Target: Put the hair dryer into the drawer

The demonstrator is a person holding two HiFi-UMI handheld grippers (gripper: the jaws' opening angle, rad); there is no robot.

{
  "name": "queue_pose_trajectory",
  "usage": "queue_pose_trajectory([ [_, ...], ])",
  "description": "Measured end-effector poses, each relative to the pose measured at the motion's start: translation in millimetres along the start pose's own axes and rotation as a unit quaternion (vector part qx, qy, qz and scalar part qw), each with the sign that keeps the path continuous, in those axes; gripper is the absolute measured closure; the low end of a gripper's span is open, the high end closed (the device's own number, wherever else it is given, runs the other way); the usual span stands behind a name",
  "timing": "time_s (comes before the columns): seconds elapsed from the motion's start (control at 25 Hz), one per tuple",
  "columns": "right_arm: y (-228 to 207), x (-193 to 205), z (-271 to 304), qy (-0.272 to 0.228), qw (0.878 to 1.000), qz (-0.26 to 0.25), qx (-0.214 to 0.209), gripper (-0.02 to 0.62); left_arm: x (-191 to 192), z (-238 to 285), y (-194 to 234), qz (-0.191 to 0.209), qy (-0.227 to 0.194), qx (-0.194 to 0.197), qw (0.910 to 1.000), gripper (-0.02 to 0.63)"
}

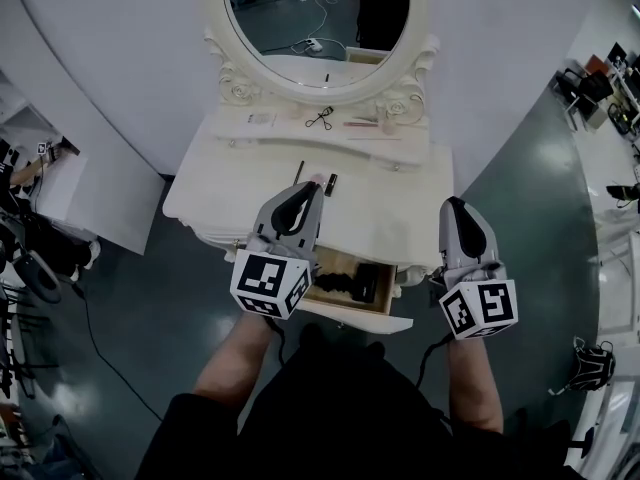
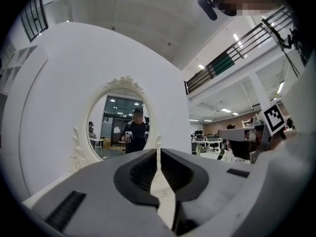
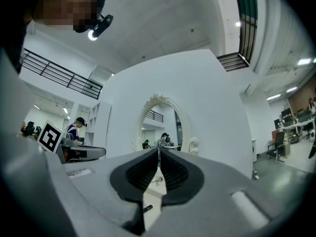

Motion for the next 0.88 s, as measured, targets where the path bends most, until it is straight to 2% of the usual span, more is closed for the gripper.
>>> queue_pose_trajectory([
  [0.88,-5,6,9,0.001,1.000,0.007,-0.016,0.589,1,2,3,0.016,0.009,-0.011,0.9998,0.584],
])
Point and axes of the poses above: the fingertips, and each gripper's own axes: z forward along the fingers, y to its left, x out of its underside, the point moved 1 cm from there along -z, backward along the fingers, and after that the axes turned 5 degrees about -z, right-handed, at the moved point
